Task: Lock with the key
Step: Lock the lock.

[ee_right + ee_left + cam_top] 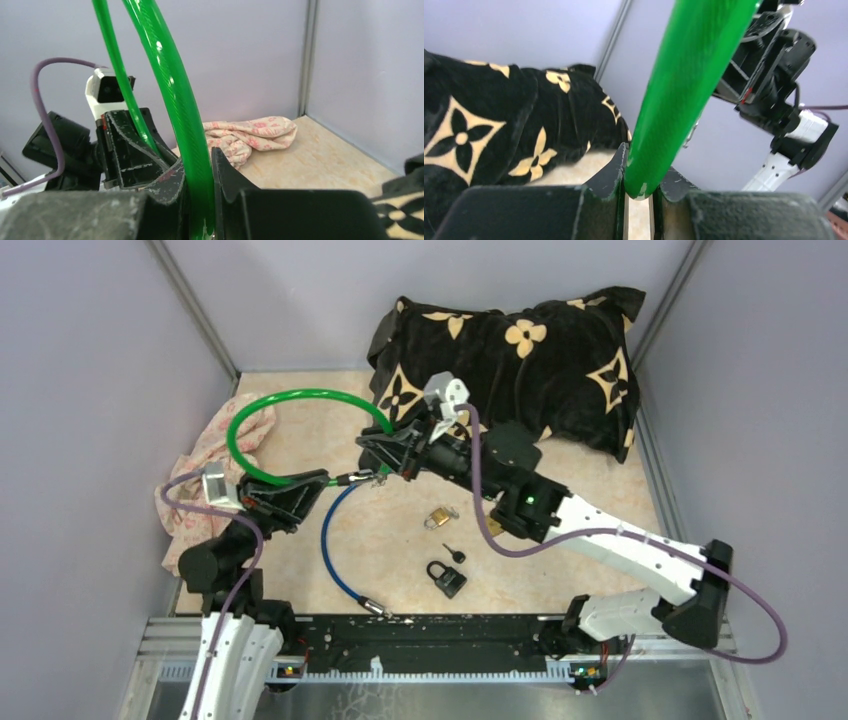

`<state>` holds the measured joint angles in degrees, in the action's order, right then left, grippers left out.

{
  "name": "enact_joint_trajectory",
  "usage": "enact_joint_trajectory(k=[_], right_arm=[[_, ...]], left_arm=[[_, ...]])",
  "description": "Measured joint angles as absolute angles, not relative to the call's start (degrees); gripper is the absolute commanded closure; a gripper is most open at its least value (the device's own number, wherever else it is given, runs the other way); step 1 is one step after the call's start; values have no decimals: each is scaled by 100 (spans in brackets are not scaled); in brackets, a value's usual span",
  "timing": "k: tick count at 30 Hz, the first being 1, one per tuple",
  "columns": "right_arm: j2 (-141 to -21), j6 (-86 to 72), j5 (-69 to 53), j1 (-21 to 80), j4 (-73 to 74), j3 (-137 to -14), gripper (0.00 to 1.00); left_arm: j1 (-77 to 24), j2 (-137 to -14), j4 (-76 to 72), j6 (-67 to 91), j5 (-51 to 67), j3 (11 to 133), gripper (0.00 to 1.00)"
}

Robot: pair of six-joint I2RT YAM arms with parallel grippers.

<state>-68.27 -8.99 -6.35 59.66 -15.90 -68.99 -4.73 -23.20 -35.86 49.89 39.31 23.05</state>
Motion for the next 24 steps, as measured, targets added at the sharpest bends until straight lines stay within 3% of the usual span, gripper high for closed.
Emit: enact_joint_trajectory(k=[9,24], right_arm=[[-7861,-742,-661,6222,-2053,-7848,100],[-8270,-602,-740,6261,-1859,-8208,100]], left_arm=[[-176,-1931,-4160,5865,3391,2029,100],[-172,-1876,-4294,5975,3197,1925,100]])
